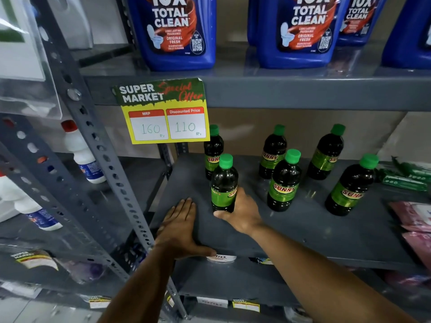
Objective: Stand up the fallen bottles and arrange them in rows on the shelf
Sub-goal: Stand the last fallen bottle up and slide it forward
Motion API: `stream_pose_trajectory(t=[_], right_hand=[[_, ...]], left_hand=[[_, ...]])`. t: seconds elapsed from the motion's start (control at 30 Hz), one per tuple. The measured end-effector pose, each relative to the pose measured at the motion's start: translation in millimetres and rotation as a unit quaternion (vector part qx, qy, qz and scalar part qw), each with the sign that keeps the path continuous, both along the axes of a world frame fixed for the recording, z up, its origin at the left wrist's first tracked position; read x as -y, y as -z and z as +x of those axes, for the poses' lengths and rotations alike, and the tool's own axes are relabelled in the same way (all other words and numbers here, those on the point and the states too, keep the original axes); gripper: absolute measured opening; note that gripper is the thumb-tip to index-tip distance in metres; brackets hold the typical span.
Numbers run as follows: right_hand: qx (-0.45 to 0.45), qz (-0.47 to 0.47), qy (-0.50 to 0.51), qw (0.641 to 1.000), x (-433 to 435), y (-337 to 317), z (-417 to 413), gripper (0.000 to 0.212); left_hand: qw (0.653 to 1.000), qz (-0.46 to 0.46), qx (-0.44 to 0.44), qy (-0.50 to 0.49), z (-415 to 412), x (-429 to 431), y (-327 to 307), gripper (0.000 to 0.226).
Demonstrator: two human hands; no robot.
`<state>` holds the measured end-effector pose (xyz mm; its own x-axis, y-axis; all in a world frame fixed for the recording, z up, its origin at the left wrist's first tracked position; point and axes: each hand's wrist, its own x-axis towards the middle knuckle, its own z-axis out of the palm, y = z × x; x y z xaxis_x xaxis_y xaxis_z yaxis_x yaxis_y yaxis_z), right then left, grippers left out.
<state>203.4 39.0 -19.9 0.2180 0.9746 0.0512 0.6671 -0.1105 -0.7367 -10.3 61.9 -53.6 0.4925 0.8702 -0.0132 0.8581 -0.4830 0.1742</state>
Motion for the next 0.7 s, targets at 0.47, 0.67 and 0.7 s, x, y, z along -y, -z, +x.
stream_pose_trajectory(t=[0.47,0.67,0.7], right_hand=[[0.073,0.038,0.024,0.996,-2,8,-8,0.080],[0.060,0.018,-0.035,0.997,-2,9,0,0.074],[0.060,0.018,-0.035,0.997,-2,8,-1,0.075]], left_hand=[[1.000,-0.004,-0.002,0.004,1,2,-3,0.158],[1.000,-0.005,0.003,0.004,2,1,-3,0.157],[1.000,-0.007,0.004,0.003,1,1,-3,0.157]])
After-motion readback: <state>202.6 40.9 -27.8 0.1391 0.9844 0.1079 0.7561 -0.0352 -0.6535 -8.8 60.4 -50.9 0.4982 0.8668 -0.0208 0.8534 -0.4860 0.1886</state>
